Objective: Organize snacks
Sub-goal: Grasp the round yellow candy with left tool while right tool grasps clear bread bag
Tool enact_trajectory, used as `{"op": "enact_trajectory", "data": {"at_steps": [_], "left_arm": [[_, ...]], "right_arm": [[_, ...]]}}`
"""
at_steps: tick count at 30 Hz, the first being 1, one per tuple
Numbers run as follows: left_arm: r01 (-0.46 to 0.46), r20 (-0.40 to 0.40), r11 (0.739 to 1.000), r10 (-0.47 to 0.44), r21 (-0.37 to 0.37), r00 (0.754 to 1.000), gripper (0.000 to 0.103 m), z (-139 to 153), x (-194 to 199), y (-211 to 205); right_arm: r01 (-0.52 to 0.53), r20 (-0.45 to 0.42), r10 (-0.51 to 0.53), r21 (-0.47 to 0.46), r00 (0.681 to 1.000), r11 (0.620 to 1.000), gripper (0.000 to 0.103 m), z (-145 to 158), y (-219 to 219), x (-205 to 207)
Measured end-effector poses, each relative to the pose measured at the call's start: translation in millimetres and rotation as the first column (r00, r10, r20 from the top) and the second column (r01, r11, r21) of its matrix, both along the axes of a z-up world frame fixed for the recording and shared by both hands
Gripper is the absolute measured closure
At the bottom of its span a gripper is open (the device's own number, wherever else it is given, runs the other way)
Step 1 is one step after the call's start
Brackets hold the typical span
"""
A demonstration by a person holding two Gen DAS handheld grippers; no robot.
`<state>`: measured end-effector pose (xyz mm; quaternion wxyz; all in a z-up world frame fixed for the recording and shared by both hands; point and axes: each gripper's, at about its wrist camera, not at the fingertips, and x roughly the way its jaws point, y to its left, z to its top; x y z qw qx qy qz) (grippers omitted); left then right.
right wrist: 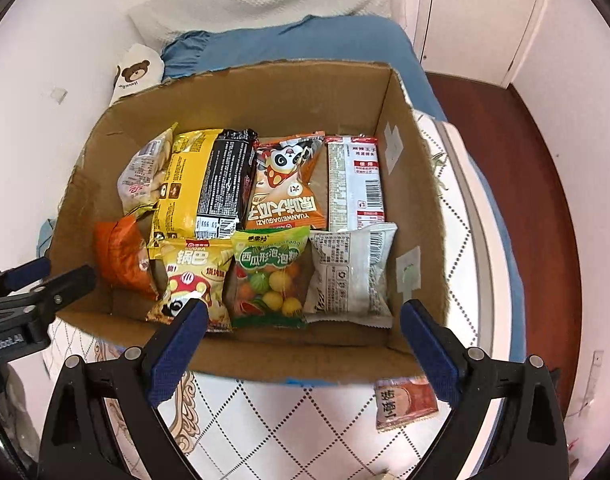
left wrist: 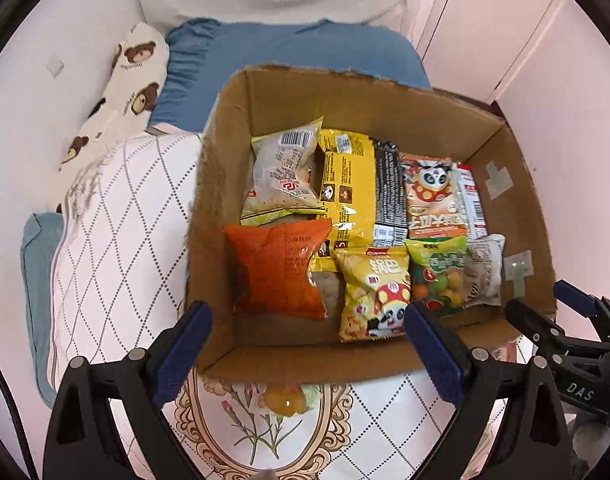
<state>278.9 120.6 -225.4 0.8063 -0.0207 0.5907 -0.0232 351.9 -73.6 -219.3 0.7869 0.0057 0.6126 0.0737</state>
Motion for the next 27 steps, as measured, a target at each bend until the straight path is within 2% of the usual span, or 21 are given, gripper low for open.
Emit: {"op": "enact_trajectory", "data": {"at_steps": [6, 12, 21, 27], "left_arm": [[0.006, 0.115, 1.000, -0.008, 0.017, 0.993, 0.005, 30.4, -38.0, -3.7], [0.022, 0.213, 0.999, -0.027, 0.026, 0.977, 0.005, 59.8, -78.0, -10.0], [0.007, 0.321, 1.000, -0.013, 0.019, 0.947, 0.005, 91.3, -130.2, -12.5], [-0.005, 0.376, 1.000, 0.001, 0.010, 0.927, 0.005, 107.8, -163.2, -10.8]], "right_arm": [[-0.004, 0.084, 0.003, 0.005, 0.996, 1.000, 0.004, 28.2, -7.3, -31.7], [-0.010, 0.181, 0.008, 0.009, 0.983, 1.000, 0.004, 65.0, -13.6, -70.1], [-0.019, 0.344, 0.026, -0.023, 0.939, 1.000, 0.004, 124.0, -14.3, -125.5], [-0.025, 0.419, 0.029, -0.015, 0.907, 1.000, 0.003, 155.6, -13.7, -160.5]]}}
